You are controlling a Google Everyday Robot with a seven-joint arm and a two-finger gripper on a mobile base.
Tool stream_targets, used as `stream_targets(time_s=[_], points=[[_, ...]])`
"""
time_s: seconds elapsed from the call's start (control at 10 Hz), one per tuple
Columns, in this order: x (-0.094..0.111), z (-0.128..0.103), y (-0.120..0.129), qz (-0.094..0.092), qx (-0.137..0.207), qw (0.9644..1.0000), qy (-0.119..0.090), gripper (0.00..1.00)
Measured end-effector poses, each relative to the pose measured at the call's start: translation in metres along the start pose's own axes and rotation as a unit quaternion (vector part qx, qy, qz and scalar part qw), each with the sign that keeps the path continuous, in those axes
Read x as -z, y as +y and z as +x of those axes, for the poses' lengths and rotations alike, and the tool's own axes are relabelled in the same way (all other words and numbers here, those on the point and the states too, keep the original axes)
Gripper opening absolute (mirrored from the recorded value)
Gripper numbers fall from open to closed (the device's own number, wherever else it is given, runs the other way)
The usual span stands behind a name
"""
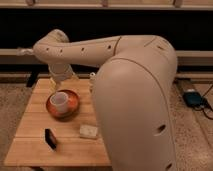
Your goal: Knock the eraser over
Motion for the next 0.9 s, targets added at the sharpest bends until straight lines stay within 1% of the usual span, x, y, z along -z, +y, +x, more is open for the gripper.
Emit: stream_targets(time_s=[0.3,0.4,0.5,0.6,0.9], points=[[0.0,0.001,0.0,0.0,0.001,1.0,0.001,0.8],[-0.002,0.005,0.0,0.0,0.003,1.0,0.003,0.8],[0.0,0.011,0.005,0.0,0.006,1.0,0.002,0.8],[0.001,0.018,0.016,0.004,0.012,0.9999,0.002,0.8],[0.006,0.05,0.063,0.022,0.036,0.9991,0.008,0.8]])
